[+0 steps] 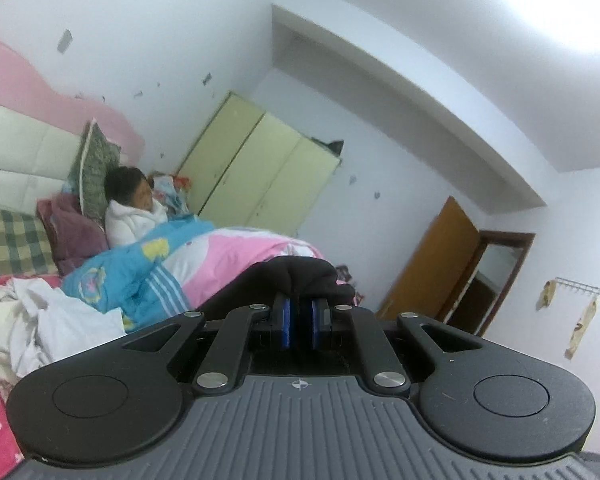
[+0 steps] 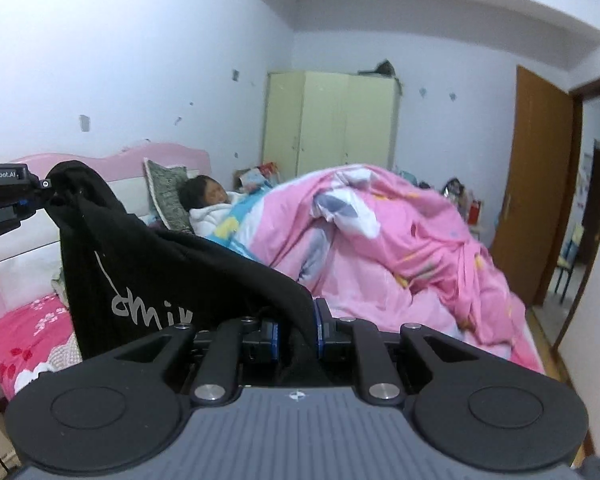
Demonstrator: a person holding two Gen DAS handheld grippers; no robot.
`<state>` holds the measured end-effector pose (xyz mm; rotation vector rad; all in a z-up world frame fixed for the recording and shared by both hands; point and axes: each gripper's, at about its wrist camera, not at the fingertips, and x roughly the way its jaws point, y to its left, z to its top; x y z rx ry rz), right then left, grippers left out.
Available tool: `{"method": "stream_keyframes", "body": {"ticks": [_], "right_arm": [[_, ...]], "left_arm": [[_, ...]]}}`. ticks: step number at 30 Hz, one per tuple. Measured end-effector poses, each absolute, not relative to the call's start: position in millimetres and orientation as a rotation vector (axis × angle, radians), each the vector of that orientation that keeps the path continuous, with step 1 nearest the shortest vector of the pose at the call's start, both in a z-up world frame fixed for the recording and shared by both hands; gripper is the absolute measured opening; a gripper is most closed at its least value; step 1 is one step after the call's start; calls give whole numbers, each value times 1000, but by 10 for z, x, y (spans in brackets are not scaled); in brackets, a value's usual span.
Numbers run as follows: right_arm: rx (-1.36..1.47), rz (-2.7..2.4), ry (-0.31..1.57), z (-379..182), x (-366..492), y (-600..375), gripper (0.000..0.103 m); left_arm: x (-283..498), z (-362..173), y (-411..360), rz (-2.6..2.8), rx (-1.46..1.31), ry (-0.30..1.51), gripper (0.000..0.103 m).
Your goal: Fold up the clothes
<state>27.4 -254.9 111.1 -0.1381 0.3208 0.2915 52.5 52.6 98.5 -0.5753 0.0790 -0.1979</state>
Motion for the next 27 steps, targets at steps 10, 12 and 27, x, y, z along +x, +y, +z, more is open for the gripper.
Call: {"method": "stream_keyframes", "body": {"ticks": [10, 12, 27], "right_arm": [[-177, 283, 407, 1244, -136, -2701, 17], [-154, 271, 465, 1176, -118, -2713, 17], [-116, 111, 770, 164, 1147, -2427, 17]], "left_arm": [[90, 964, 418, -218, -567, 114, 8], [118, 910, 411, -228, -574, 148, 8], [1714, -282, 612, -269, -609, 510, 8]]}}
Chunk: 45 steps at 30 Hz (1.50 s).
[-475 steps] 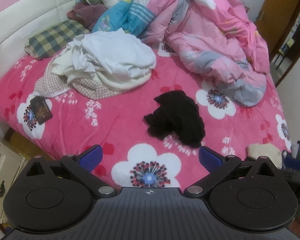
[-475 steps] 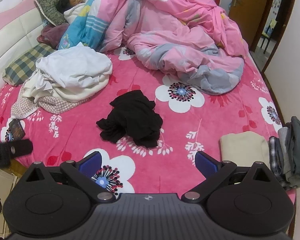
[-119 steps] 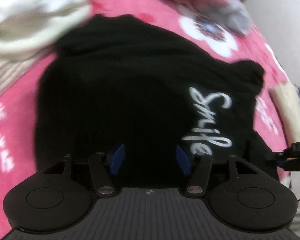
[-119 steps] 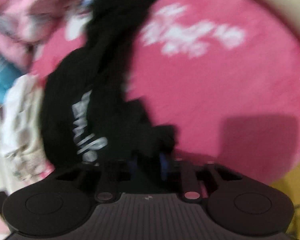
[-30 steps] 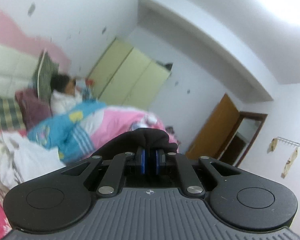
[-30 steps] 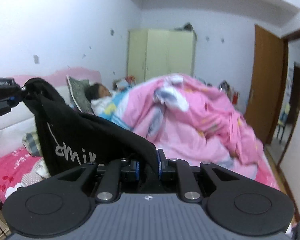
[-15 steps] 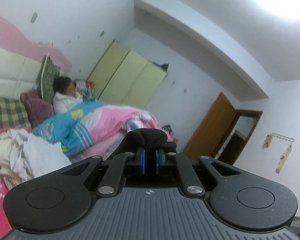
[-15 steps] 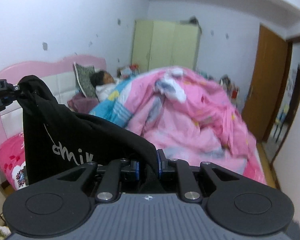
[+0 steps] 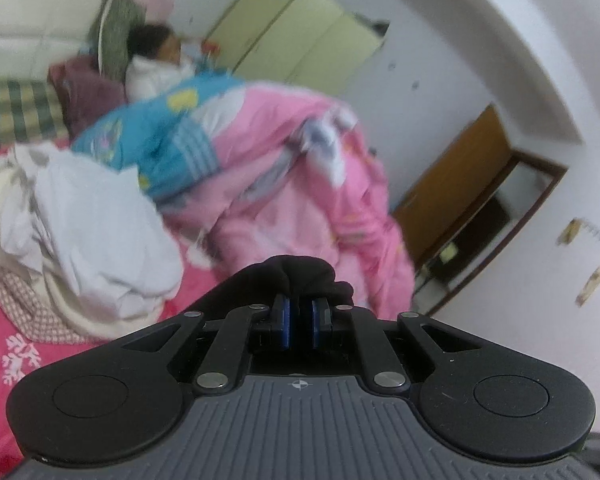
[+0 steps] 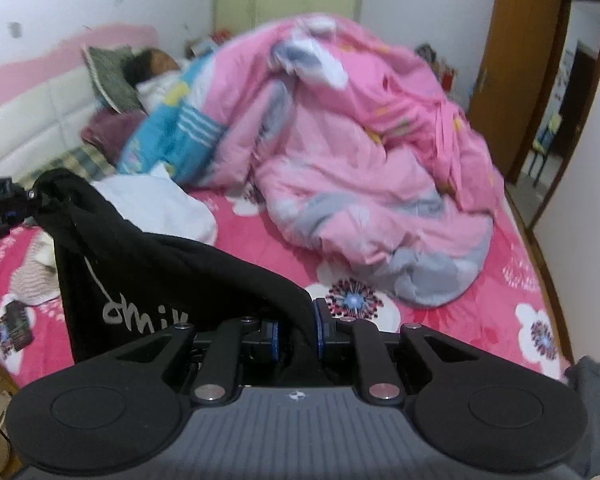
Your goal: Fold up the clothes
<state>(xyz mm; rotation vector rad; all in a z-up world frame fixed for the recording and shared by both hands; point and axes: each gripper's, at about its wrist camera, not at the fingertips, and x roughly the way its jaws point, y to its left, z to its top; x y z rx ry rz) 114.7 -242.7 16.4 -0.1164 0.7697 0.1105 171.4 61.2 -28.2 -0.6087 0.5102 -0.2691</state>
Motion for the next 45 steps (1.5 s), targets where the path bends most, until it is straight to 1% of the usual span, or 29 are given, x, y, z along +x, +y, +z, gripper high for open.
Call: {"method": "stream_keyframes", "body": {"ticks": [6, 11, 13, 14, 15, 16, 18, 19, 21, 22, 23, 24, 25, 26, 28, 29, 30, 33, 34, 38, 41, 43, 45], "right_arm": [[-33, 32, 845, -620, 2059, -2581, 17], [-22, 24, 907, -1531, 2768, -2842, 17], [-12, 32, 929, -1964, 3068, -2955, 18], [10, 29, 937, -2165, 3194, -2997, 20], [58, 32, 970, -2416, 3343, -3081, 22], [107, 34, 1002, -2667, 3490, -3164, 24], [195, 5, 1061, -3104, 3660, -3319, 33], [234, -15, 1089, -3314, 3734, -3400, 33], [262, -37, 1093, -3496, 3737, -3496, 36], [285, -23, 1067, -3503, 3686, -3540, 39], [304, -5, 1043, -3476, 3634, -3570, 46], [328, 22, 1015, -3429, 3577, -3617, 50], [354, 47, 999, -3381, 3559, -3654, 52], [380, 71, 983, -3334, 3543, -3690, 54], [418, 96, 963, -3299, 3584, -3748, 68], [434, 108, 954, -3283, 3607, -3774, 77], [370, 97, 985, -3297, 3719, -3726, 81], [154, 87, 1058, -3309, 3934, -3510, 80], [116, 101, 1025, -3240, 3906, -3446, 80], [216, 212, 918, -2795, 3601, -3413, 80], [329, 350, 864, -2422, 3203, -3420, 80], [399, 438, 861, -2219, 2900, -3417, 80], [461, 495, 885, -2087, 2615, -3384, 80]], "left_arm": [[2771, -1032, 404, -317, -502, 626, 8], [3589, -1754, 35, -339, -349, 733, 9], [3854, -2114, -122, -352, -296, 789, 11], [3972, -2307, -183, -363, -284, 828, 13], [4090, -2500, -230, -365, -280, 870, 22], [4190, -2682, -250, -362, -291, 913, 34], [4310, -3007, -243, -331, -334, 973, 40], [4325, -3107, -223, -315, -354, 984, 40], [4309, -3224, -149, -305, -407, 986, 44], [4270, -3220, -100, -306, -440, 972, 51], [4214, -3200, -49, -304, -468, 952, 57], [4171, -3172, -4, -301, -489, 933, 69], [4142, -3137, 34, -296, -501, 915, 75], [4108, -3097, 68, -292, -512, 899, 75], [4082, -3021, 115, -297, -535, 885, 76], [4080, -2981, 134, -295, -545, 886, 76], [4055, -2938, 165, -290, -557, 887, 76], [3895, -2777, 287, -280, -573, 889, 76], [3868, -2726, 327, -277, -575, 888, 76], [3510, -2378, 591, -283, -603, 866, 77], [3202, -2065, 846, -250, -593, 844, 81], [2911, -1891, 1066, -207, -572, 840, 85], [2603, -1774, 1276, -152, -548, 853, 87]]}}
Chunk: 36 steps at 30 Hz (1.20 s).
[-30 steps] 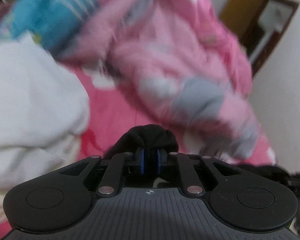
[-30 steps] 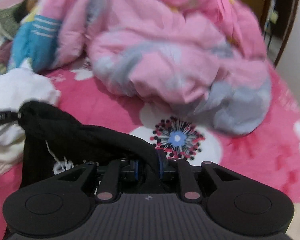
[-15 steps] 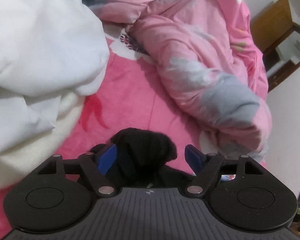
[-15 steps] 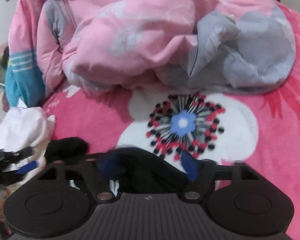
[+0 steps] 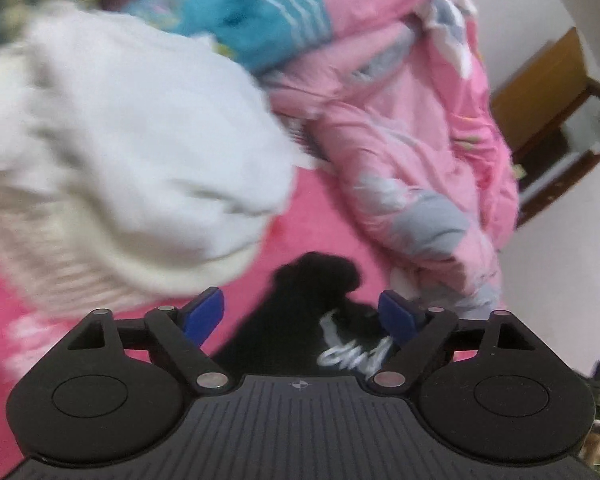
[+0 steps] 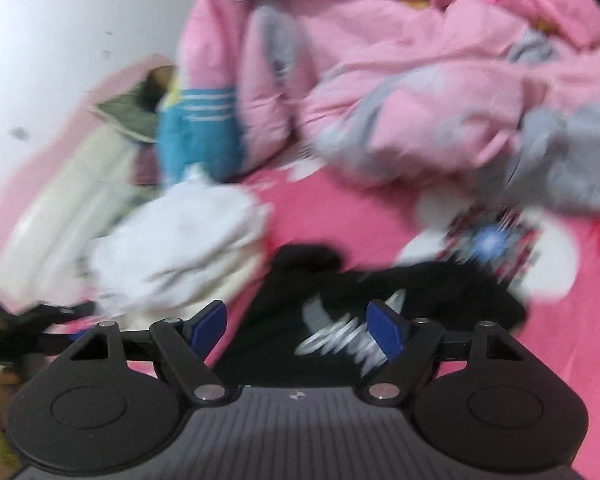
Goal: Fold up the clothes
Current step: 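Lay the T-shirt flat on the bed and open both grippers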
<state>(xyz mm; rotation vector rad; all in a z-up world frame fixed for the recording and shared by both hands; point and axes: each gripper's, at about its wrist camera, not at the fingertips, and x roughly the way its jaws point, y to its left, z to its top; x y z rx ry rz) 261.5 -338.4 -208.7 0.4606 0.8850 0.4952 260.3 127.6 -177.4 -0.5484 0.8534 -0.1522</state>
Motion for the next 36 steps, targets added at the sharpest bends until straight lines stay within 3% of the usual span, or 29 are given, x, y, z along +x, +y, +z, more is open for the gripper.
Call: {"method": "stream_keyframes", "body": {"ticks": [8, 12, 18, 23, 26, 27, 36], "right_arm": [[497, 423, 1197, -2382, 1581, -3055, 78], [328, 275, 1318, -2725, 1288, -2916, 61], [4, 210, 1238, -2977, 1241, -2548, 41], [-178, 202, 1224, -3254, 1224, -2450, 33], [-213, 204, 1248, -3401, 1204, -2494, 7], [-198, 196, 1237, -3375, 1201, -2549, 2], [384, -81, 1167, -2910, 1069, -3766, 1]], "left_arm": [[1647, -2176, 1646, 70, -571, 1005, 88], [1409, -2560, 1500, 147, -507, 1099, 82], [1429, -2839, 1163, 90, -358, 1118, 75], [1541, -2960, 841, 1, -193, 1110, 72], [1589, -3031, 698, -38, -147, 1118, 71], [1595, -3056, 668, -45, -140, 1121, 71], [1670, -3198, 540, -47, -103, 1175, 67]]}}
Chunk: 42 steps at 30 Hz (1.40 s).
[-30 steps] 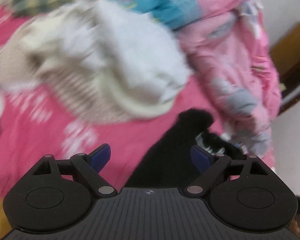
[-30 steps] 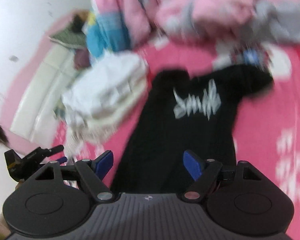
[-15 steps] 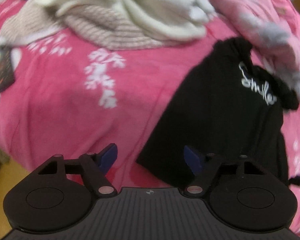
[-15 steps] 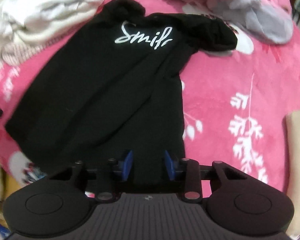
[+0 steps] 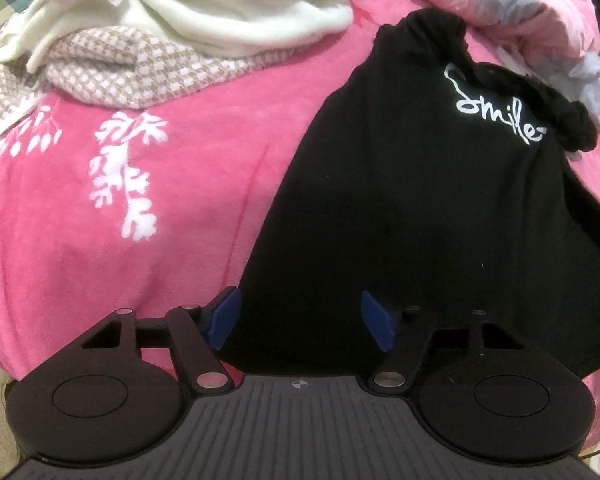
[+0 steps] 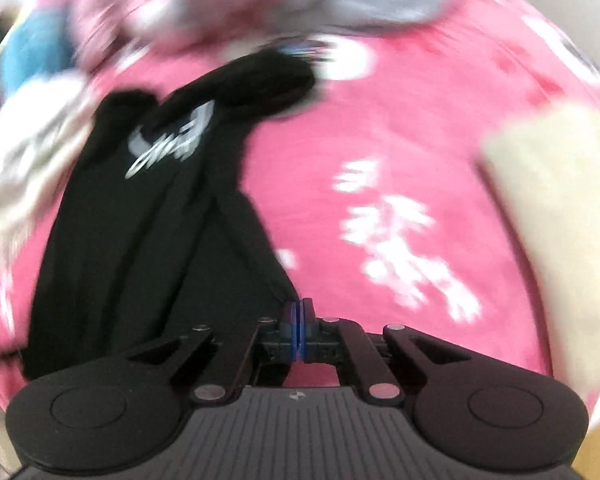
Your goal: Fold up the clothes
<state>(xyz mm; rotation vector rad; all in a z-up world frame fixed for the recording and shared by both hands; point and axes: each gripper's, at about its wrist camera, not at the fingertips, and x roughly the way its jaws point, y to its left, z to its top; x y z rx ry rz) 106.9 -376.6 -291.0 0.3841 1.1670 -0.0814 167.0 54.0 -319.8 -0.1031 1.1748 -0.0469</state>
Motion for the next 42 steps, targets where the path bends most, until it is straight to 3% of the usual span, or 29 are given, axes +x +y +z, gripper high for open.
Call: {"method": "stream_keyframes", "body": {"ticks": [7, 14, 20, 22, 26, 31, 36, 42], "right_arm": [[865, -306, 1193, -3234, 640, -4618, 1], [970, -347, 1240, -3232, 372, -4752, 1], [623, -400, 1443, -3591, 431, -4721, 1], [641, -407, 1408, -3440, 403, -4740, 4], [402, -317, 1251, -2879, 526, -4459, 4], [107, 165, 1136, -2572, 1034, -3359, 5], [-87, 595, 1081, -2682, 1200, -2149, 7], [-45, 708, 1147, -2805, 1275, -1630, 7]], "left_arm": [[1731, -3225, 506, -51, -91, 1218, 67], [1761, -3203, 485, -84, -72, 1244, 67], [1776, -3302, 479, -91, -75, 1277, 67], [1744, -3294, 502, -94, -82, 1281, 67], [1653, -3258, 606, -89, -143, 1274, 68], [1490, -3198, 747, -44, -248, 1244, 70], [1381, -3171, 971, 3, -293, 1207, 69], [1417, -3205, 1042, -71, -257, 1157, 66]]}}
